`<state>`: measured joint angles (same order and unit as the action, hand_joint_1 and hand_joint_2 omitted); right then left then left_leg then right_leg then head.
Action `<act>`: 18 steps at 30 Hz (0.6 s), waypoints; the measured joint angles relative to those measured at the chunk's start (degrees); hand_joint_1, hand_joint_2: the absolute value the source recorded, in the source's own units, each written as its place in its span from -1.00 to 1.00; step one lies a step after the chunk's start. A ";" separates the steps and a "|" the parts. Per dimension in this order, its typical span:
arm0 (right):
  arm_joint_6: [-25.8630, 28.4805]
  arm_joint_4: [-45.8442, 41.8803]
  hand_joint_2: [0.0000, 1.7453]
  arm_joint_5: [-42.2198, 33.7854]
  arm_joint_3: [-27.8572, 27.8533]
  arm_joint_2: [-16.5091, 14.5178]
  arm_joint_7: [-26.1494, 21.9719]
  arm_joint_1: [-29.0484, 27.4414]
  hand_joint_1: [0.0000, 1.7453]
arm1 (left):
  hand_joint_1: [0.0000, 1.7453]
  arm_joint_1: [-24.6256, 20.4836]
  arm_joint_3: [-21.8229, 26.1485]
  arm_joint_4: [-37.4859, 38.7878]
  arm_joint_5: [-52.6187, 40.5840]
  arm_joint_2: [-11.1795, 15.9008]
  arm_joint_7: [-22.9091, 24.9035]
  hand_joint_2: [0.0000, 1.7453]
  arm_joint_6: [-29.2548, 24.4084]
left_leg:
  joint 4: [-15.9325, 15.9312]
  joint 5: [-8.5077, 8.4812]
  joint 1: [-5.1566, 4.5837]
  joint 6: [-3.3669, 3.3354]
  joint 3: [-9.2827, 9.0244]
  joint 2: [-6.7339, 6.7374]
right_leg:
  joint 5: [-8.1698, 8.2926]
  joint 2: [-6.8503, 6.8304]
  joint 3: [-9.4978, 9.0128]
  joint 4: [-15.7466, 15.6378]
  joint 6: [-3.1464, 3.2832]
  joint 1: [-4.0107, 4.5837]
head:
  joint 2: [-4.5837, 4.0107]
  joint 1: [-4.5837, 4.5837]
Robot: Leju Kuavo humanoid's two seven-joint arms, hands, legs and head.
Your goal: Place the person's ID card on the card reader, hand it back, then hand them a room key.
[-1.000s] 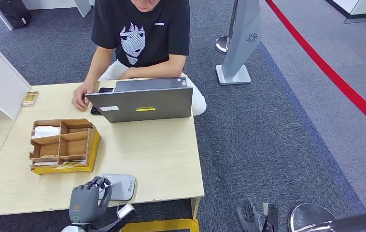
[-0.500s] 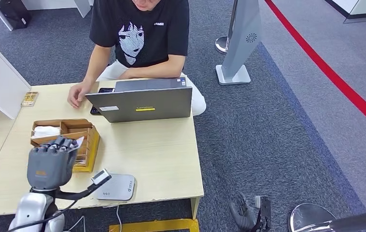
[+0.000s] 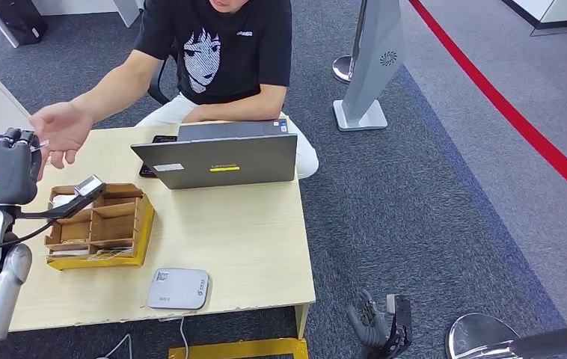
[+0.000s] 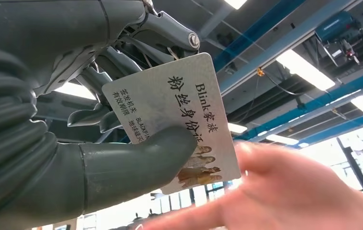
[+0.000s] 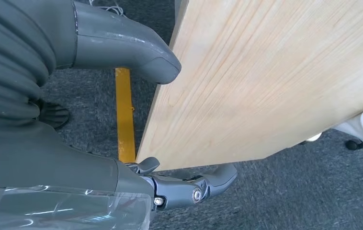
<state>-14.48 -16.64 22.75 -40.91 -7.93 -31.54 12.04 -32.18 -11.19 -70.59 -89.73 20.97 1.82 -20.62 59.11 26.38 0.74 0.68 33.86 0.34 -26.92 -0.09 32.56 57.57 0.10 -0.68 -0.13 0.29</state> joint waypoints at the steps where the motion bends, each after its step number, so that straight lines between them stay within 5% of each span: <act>1: 0.01 0.01 1.00 0.00 0.05 -0.01 -0.01 0.01 -1.00 | 1.00 -0.52 -0.82 0.49 -0.01 0.39 0.83 1.00 -0.13 | 0.00 0.00 -0.01 0.00 0.01 0.00 | 0.00 0.00 0.00 0.00 0.00 0.00 | 0.00 0.00; 10: -0.19 0.09 1.00 -0.56 0.89 -0.15 -0.13 0.02 -1.00 | 0.93 -2.01 -6.48 3.10 -0.02 2.80 3.72 1.00 -1.11 | 0.00 0.00 0.01 0.00 0.01 0.04 | 0.00 0.02 0.04 0.00 0.00 -0.01 | 0.00 0.01; 11: -0.19 0.12 1.00 -0.57 0.92 -0.15 -0.14 0.01 -1.00 | 0.66 -2.02 -6.66 3.27 -0.02 2.94 3.71 1.00 -1.12 | 0.00 0.00 0.01 0.00 0.01 0.04 | 0.00 0.03 0.04 0.00 0.00 -0.01 | 0.00 0.01; 14: -0.19 0.19 1.00 -0.58 0.97 -0.15 -0.17 0.01 -1.00 | -0.68 -2.11 -7.16 3.68 -0.02 3.21 3.71 1.00 -1.13 | 0.00 0.00 0.01 0.00 0.02 0.04 | 0.00 0.03 0.05 0.00 0.01 -0.01 | 0.00 -0.01; 15: -0.19 0.21 1.00 -0.60 0.97 -0.15 -0.18 0.01 -1.00 | -0.91 -2.14 -7.23 3.77 -0.02 3.28 3.71 1.00 -1.13 | 0.00 0.00 0.01 0.00 0.02 0.04 | 0.00 0.03 0.05 0.00 0.00 -0.01 | 0.00 -0.01; 18: -0.15 0.25 1.00 -0.65 0.98 -0.15 -0.34 0.00 -1.00 | -1.00 -2.16 -7.26 3.88 -0.02 3.57 3.71 1.00 -1.24 | 0.00 0.01 0.01 0.00 0.05 0.03 | 0.00 0.02 0.06 0.00 0.00 -0.01 | 0.00 0.00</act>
<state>-14.63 -16.39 22.11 -39.93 -8.09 -31.88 12.04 -34.34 -18.45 -66.71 -89.74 24.53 5.53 -21.85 59.10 26.39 0.75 0.68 33.91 0.37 -26.92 -0.07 32.61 57.58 0.10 -0.69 -0.13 0.29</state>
